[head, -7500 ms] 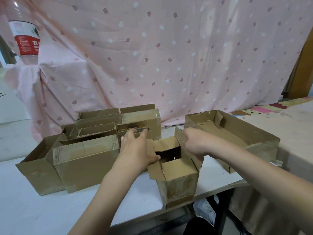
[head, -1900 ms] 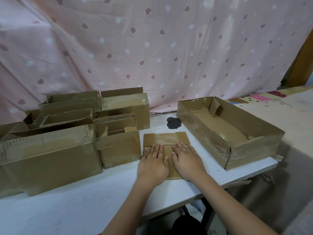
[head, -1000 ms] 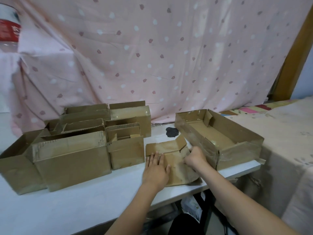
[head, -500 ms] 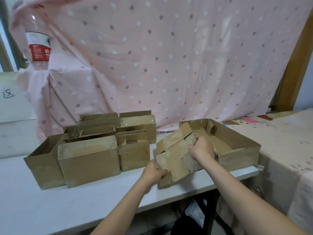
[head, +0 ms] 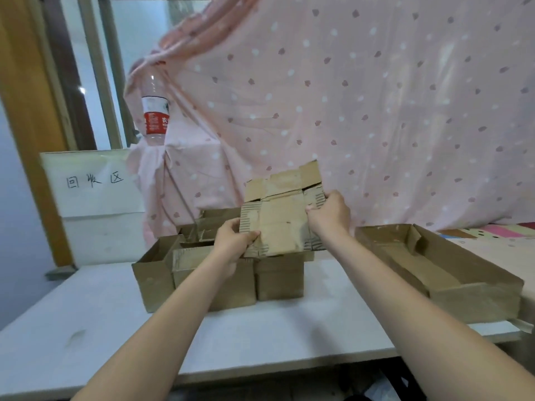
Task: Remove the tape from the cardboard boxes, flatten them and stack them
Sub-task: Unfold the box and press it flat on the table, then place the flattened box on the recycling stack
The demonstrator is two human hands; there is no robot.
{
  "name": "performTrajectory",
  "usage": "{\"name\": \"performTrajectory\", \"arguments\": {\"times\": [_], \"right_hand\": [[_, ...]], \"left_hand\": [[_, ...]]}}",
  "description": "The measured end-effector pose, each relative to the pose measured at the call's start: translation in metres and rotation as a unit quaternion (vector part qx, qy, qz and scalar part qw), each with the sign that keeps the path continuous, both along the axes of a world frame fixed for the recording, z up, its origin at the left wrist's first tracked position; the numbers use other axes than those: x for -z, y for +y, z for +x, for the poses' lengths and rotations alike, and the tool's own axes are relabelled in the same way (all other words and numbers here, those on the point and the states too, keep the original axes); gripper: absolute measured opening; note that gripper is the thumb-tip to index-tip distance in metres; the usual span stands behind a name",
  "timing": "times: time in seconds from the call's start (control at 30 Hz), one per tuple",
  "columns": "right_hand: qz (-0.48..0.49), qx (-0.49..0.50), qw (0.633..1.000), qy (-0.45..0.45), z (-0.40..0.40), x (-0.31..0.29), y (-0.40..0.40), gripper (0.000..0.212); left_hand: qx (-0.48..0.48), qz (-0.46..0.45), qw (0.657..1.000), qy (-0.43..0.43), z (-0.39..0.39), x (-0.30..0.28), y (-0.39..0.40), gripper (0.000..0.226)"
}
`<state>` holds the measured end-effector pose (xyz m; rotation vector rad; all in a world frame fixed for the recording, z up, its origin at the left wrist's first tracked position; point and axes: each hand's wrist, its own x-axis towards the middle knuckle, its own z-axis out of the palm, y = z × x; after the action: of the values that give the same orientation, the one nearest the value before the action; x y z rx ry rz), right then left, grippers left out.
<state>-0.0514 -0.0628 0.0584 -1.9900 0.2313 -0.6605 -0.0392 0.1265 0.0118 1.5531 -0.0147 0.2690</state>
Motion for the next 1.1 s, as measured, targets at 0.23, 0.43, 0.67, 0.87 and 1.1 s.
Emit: {"name": "performTrajectory", "arguments": {"times": [0.23,0.43,0.67,0.87,1.1], "right_hand": [[0.053,-0.119,0.992,0.0,0.027,0.002,0.133,0.028],[0.049,-0.228,0.972,0.01,0.039,0.014,0.262,0.036],[-0.077,-0.353,0.931,0.047,0.042,0.043,0.382,0.063],[-0.159,-0.347,0.918,0.109,0.05,0.089,0.444,0.052],[-0.216,-0.283,0.922,0.15,0.091,0.167,0.483,0.042]], "left_hand": [[-0.127,-0.007,0.992,0.01,-0.018,-0.009,0.132,0.042],[-0.214,-0.031,0.975,0.049,-0.039,0.001,0.252,0.05],[-0.276,-0.035,0.956,0.089,-0.048,0.03,0.371,0.052],[-0.298,0.037,0.943,0.145,-0.029,0.075,0.433,0.053],[-0.281,0.142,0.928,0.197,0.018,0.127,0.459,0.05]]}}
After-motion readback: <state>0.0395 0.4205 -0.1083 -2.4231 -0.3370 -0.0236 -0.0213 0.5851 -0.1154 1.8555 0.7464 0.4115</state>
